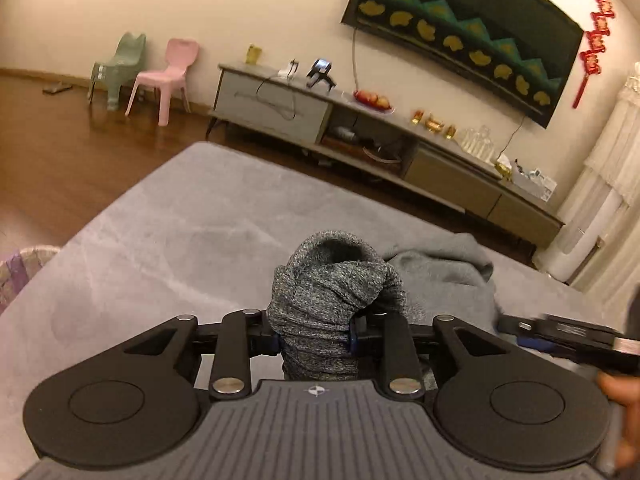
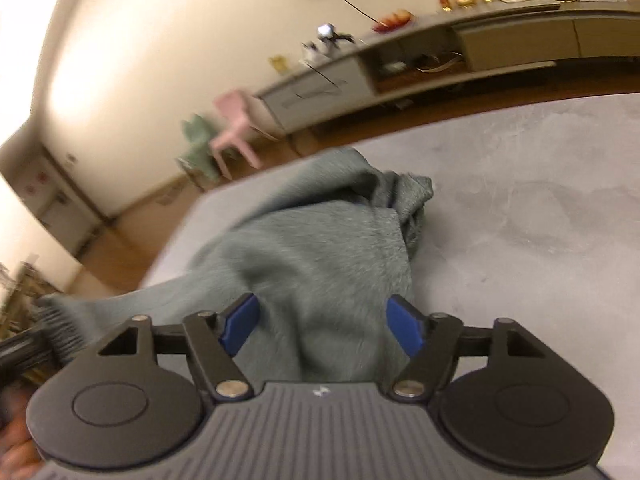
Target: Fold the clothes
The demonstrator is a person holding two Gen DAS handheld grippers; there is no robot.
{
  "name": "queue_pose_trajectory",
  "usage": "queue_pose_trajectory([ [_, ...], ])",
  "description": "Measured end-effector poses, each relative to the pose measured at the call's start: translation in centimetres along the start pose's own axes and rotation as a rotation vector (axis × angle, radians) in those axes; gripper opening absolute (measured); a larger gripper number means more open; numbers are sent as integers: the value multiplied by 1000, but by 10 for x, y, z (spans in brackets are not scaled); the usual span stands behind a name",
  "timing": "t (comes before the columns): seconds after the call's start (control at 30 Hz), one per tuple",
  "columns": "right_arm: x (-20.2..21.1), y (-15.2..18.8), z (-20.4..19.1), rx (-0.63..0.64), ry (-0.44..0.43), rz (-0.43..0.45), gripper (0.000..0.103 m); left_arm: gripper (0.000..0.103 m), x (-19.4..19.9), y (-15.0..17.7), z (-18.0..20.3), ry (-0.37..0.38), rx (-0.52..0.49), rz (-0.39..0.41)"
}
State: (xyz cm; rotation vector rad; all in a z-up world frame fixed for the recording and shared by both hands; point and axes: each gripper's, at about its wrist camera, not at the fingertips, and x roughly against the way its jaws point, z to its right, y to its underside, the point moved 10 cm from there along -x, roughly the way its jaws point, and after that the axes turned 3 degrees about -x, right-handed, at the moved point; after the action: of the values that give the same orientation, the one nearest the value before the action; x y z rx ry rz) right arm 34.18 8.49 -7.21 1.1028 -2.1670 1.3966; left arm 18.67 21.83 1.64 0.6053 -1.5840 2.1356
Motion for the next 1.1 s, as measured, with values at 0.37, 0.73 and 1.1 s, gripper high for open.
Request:
queue_pose_trajectory([
  [0.37, 131, -46, 14, 19, -13, 429, 13, 30, 20, -29, 3, 192, 26, 202],
  [0.73, 204, 122, 192, -190, 378, 124, 41, 30, -25, 51, 99, 329, -219, -128],
  [1.1, 189, 19, 224, -126, 477, 189, 81, 72, -62, 68, 98, 241, -222, -179],
])
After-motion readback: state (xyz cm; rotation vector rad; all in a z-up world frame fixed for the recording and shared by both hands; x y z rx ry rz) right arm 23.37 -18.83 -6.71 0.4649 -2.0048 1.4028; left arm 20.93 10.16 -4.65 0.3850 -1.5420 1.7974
